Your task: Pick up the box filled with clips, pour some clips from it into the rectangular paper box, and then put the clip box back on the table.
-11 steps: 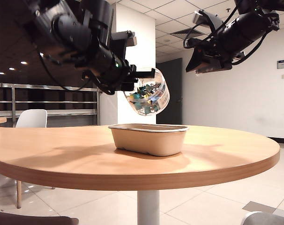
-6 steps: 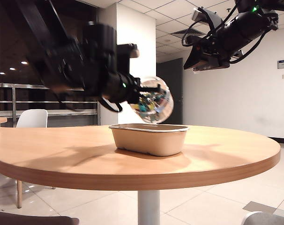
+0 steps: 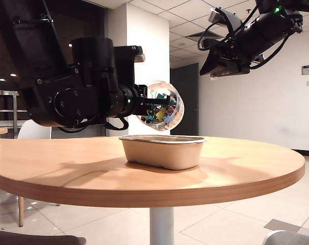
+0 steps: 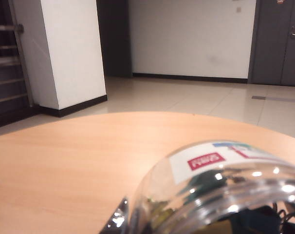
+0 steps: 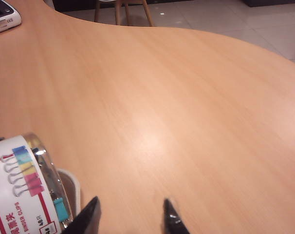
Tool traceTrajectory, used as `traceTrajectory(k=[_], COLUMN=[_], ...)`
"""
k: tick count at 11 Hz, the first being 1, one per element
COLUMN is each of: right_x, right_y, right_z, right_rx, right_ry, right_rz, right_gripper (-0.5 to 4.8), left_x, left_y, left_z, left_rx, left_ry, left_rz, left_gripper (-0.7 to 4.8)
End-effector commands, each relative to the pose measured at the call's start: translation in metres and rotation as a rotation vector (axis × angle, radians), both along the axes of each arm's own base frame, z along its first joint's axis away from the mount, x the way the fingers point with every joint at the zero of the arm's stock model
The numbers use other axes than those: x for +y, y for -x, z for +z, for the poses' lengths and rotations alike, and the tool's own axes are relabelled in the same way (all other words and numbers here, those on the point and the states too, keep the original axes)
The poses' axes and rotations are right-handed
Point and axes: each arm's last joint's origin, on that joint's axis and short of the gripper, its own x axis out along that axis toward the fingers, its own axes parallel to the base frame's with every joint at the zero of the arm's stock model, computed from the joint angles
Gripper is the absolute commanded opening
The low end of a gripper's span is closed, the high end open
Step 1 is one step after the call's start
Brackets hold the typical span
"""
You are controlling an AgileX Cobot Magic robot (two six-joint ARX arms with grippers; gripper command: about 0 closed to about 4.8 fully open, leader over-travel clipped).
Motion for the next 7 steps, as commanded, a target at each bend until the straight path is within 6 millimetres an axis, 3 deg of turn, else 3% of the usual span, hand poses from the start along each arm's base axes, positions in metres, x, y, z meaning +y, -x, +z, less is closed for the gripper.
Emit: traceTrajectory(k=[1,2,7], right_x=[0.0009,0.0009,0.0013], right_y=[0.0006,0.0006,0.0009], right_z=[0.0064,0.0064,0.0064], right_rx=[-0.031,-0.031,-0.03], right_ry=[-0.016,-0.016,-0.02], right_rz=[0.032,0.032,0.047], right_gripper=[1.66,1.66,1.66], left_x=[-0.0006,-0.0019,-0.0028], left_y=[0.0006,0.0014,0.0009], left_z=[0.0029,0.0041,0.008], left_rx=[-0.097,-0.18,-0.268], left_ry=[-0.071,-0.206,-0.382], left_rz=[0.003,-0.018,0.033], left_gripper=[-0.06,-0.06,-0.06])
